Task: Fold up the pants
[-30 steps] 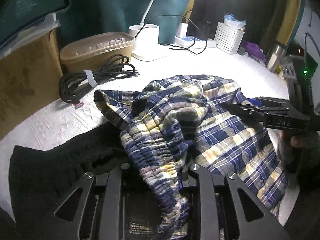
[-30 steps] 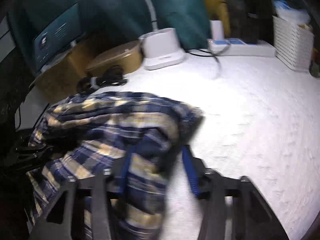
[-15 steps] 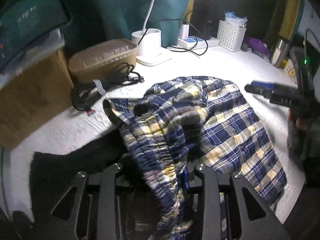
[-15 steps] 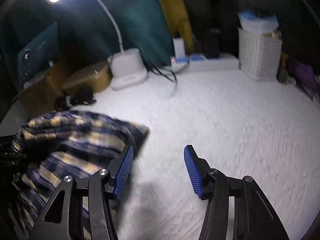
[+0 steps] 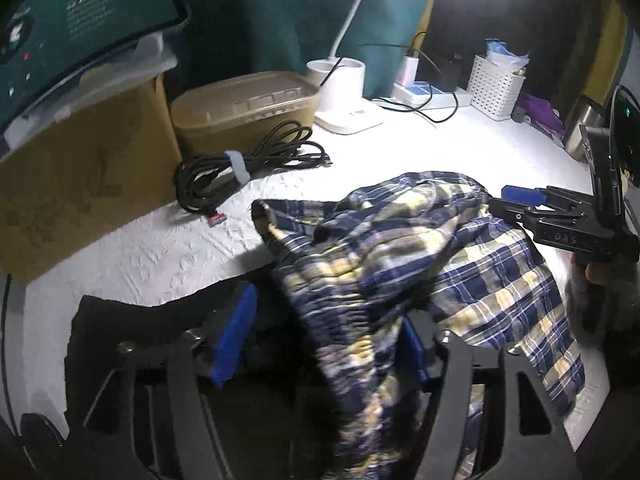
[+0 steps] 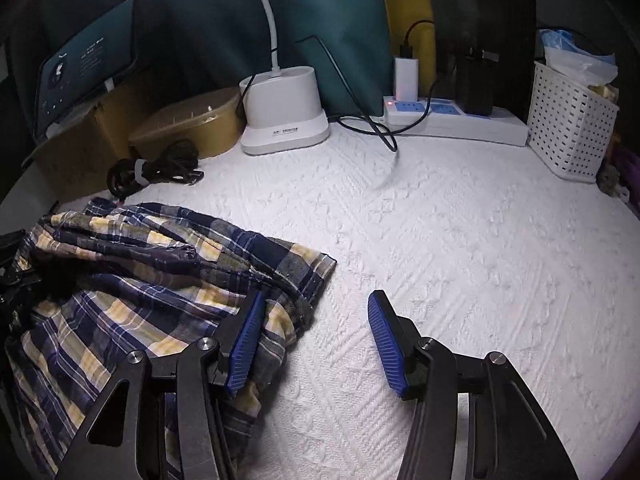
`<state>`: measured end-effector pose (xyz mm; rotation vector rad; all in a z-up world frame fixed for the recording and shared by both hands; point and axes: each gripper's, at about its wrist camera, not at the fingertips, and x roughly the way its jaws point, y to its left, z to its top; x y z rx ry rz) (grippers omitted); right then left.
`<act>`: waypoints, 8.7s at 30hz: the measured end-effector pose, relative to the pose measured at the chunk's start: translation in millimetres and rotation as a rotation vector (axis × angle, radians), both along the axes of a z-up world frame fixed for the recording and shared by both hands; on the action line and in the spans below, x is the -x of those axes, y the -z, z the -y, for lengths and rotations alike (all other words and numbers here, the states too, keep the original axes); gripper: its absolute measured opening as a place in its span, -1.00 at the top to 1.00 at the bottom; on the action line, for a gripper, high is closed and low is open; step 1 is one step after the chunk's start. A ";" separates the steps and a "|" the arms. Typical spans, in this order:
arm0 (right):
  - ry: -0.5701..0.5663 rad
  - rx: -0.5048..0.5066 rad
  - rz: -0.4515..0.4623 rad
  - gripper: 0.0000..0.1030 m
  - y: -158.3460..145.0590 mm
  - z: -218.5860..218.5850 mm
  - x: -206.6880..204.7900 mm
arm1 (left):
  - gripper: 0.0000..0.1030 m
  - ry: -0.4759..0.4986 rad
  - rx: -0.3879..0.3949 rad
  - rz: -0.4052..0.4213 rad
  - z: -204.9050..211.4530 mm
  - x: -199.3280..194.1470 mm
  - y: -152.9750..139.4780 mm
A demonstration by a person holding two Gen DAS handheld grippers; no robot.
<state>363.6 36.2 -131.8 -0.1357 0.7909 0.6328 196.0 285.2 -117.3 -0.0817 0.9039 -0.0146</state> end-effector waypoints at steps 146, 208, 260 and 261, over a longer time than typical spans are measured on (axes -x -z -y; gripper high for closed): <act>0.301 -0.049 0.234 -0.46 -78.7 264.9 237.7 | -0.62 0.074 0.059 0.330 211.9 142.6 -64.8; 0.417 -0.178 0.637 -1.00 -215.2 270.8 362.0 | -0.91 -0.087 -0.062 0.808 194.1 261.0 -193.4; 0.456 -0.185 0.639 -1.00 -211.4 263.5 370.4 | -0.96 -0.051 -0.077 0.769 210.5 250.8 -187.1; 0.456 -0.185 0.640 -1.00 -212.0 263.3 370.0 | -0.96 -0.051 -0.077 0.768 210.4 250.9 -187.0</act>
